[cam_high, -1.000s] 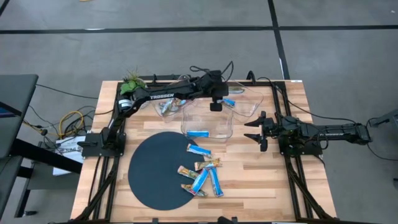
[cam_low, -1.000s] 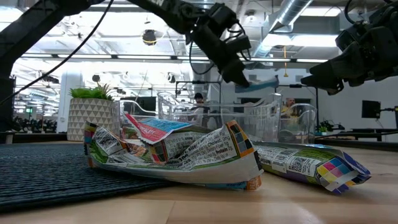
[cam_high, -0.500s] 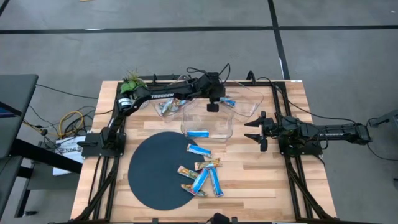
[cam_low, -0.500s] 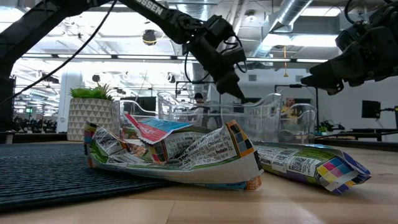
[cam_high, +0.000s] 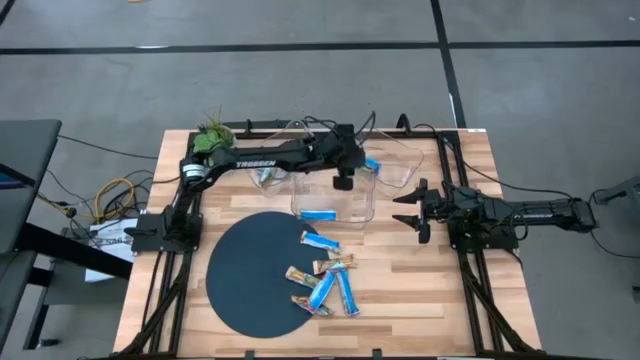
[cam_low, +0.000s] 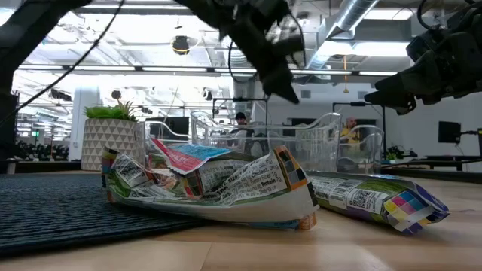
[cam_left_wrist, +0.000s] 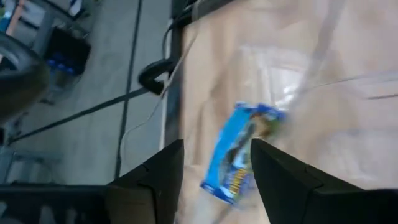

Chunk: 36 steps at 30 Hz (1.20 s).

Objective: Pick and place Granola Bars by type
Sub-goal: Put the yellow granola bar into the middle transparent bin

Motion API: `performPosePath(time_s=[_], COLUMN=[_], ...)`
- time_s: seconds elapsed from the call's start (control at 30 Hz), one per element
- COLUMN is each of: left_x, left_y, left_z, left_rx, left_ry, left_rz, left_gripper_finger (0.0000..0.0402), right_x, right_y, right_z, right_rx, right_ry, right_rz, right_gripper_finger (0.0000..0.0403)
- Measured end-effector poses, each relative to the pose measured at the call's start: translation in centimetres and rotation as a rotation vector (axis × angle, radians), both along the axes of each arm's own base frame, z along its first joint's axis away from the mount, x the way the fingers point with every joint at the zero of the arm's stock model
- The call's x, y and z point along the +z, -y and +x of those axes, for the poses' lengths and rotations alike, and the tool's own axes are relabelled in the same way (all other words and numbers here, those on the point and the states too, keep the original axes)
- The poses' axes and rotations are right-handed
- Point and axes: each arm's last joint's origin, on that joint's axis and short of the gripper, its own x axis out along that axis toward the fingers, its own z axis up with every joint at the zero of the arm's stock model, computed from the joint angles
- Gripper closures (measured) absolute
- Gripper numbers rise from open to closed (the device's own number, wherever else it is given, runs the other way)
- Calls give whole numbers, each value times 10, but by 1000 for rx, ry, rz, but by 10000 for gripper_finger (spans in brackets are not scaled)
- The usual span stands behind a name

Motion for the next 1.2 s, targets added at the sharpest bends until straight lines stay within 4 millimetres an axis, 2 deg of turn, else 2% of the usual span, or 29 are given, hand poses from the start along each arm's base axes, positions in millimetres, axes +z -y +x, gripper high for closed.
performPosePath(time_s=[0.13,0.27,0.47,0.67,0.8,0.97,1.2], left_x=[14,24,25,20,-2,-38,-73], left_y=[34,71,127,179,209,223,206], left_z=[-12,-29,-50,-63,-69,-71,-74], left_rx=[-56,-159,-257,-241,-231,-185,-53], left_ry=[-85,-181,-356,-462,-495,-433,-375], left_rz=[-69,-239,-443,-497,-520,-493,-369], left_gripper_finger=[232,240,249,253,253,253,253], right_x=[0,0,0,0,0,0,0], right_y=[0,0,0,0,0,0,0], right_z=[0,0,0,0,0,0,0], right_rx=[0,0,0,0,0,0,0], right_ry=[0,0,0,0,0,0,0], right_rz=[0,0,0,0,0,0,0], right_gripper_finger=[163,163,163,163,163,163,163])
